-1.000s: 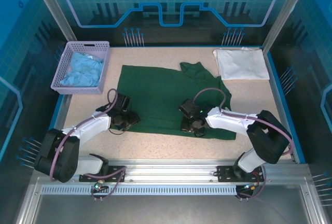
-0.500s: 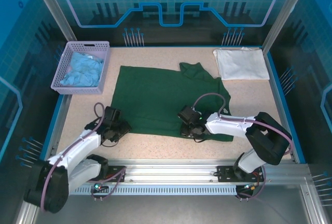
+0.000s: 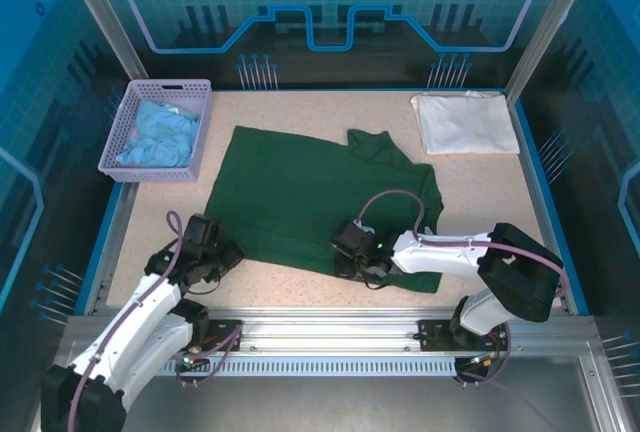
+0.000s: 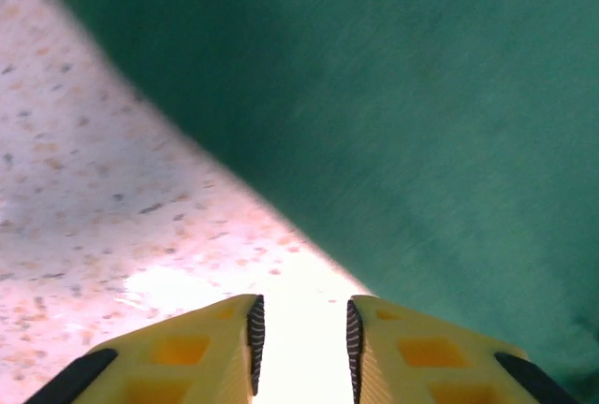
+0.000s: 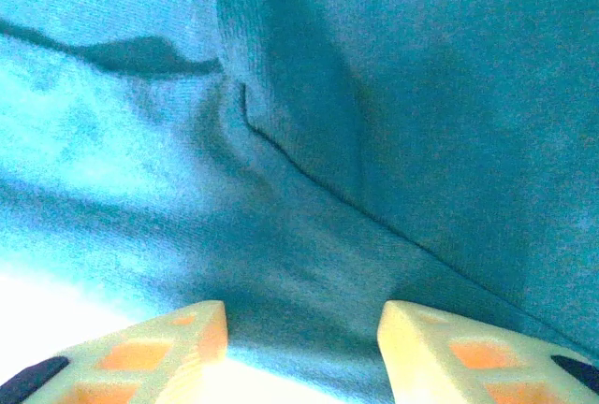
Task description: Fold and stack the t-shirts
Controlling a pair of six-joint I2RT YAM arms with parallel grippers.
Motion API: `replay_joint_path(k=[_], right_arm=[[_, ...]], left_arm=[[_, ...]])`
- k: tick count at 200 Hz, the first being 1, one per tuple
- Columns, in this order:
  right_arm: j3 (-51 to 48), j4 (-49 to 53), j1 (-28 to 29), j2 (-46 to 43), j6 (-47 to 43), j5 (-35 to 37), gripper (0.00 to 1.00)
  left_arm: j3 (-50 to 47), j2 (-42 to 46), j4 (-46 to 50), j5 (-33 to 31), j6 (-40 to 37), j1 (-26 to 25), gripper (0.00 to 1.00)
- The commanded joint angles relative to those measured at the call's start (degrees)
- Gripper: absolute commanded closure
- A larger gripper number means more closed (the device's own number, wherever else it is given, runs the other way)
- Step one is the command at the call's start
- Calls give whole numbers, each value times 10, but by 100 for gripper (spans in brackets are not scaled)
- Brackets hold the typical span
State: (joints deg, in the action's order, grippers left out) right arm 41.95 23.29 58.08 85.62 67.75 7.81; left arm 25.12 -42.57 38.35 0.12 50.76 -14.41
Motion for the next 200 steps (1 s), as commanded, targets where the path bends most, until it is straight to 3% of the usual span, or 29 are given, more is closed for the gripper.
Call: replay_joint_path(k=[1, 25, 61, 88, 120, 144, 200], right_arm=[[-21, 128, 1, -32, 15, -3, 50], [7, 135, 0, -68, -2, 17, 51], [56, 45, 9, -36, -9, 0, 55], [167, 8, 32, 71, -35, -24, 63], [302, -20, 70, 196, -46, -24, 72], [408, -22, 82, 297, -47, -66, 81], [648, 69, 101, 466, -100, -84, 84]], left_arm=[[78, -63, -14, 32, -64, 0, 74], [104, -135, -45, 44, -83, -3, 85], [86, -171, -69, 0, -57, -2, 85], [96, -129, -30, -61, -32, 10, 78], [172, -102, 23, -64, -41, 57, 68], [230, -96, 55, -44, -50, 108, 53], [302, -116, 73, 13, -107, 225, 48]])
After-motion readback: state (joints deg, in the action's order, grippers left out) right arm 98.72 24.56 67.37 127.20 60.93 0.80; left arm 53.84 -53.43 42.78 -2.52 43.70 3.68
